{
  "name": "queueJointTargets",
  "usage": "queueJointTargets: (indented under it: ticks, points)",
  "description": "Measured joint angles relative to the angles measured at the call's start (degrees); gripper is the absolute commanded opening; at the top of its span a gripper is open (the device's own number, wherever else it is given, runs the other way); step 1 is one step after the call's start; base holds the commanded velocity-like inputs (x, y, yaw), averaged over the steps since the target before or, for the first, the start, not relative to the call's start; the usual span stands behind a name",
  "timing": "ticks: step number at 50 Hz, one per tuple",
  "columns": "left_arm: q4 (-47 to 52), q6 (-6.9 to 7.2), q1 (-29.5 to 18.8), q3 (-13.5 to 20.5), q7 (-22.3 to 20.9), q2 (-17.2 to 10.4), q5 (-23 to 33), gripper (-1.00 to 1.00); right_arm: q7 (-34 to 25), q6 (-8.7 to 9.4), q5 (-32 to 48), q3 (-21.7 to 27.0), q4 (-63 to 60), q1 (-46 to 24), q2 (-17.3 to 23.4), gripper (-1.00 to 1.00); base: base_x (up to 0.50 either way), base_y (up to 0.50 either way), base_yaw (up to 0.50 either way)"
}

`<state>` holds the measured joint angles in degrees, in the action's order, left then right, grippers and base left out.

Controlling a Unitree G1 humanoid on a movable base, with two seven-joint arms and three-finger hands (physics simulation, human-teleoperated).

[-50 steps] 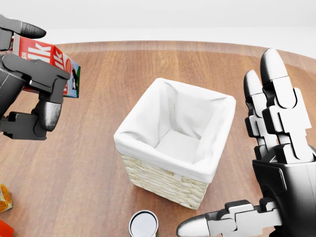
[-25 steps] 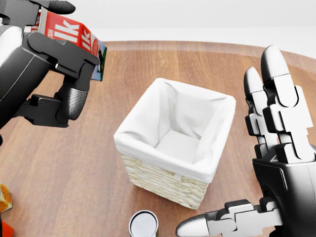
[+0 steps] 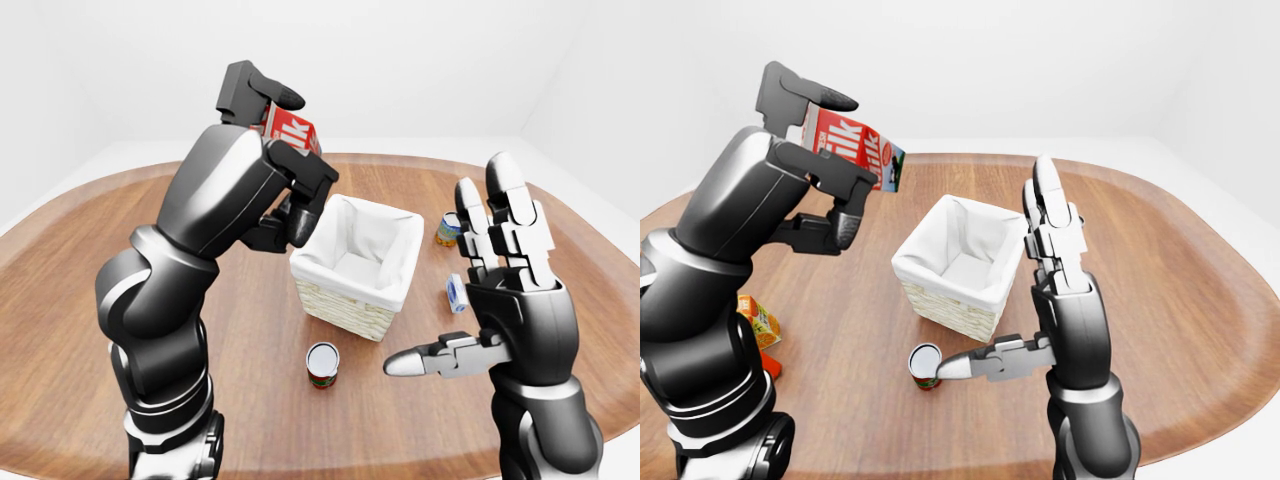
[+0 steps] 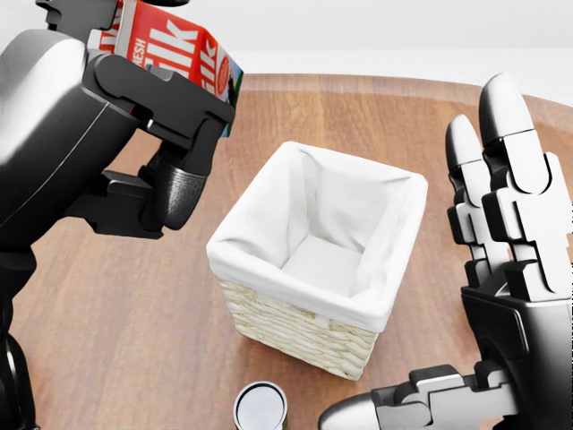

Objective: Pick the milk and place it in the basket.

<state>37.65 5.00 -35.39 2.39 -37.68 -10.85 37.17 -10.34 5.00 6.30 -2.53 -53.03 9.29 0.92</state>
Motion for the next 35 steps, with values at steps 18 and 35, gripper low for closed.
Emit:
queueJointTargets:
  ticks: [18, 35]
  points:
    - [-0.14, 0.00, -1.69, -4.90, 0.26, 6.50, 2.07, -1.00, 0.09, 0.00, -0.14, -0.08, 0.74, 0.30, 0.02, 1.00, 0.00, 0.00, 0.00]
    - [-7.88, 0.00, -3.47, -7.35, 4.39, 10.75, 1.07, -1.00, 0.10, 0.00, -0.38, 0.00, 0.89, 0.61, 0.00, 1.00, 0.00, 0.00, 0.00]
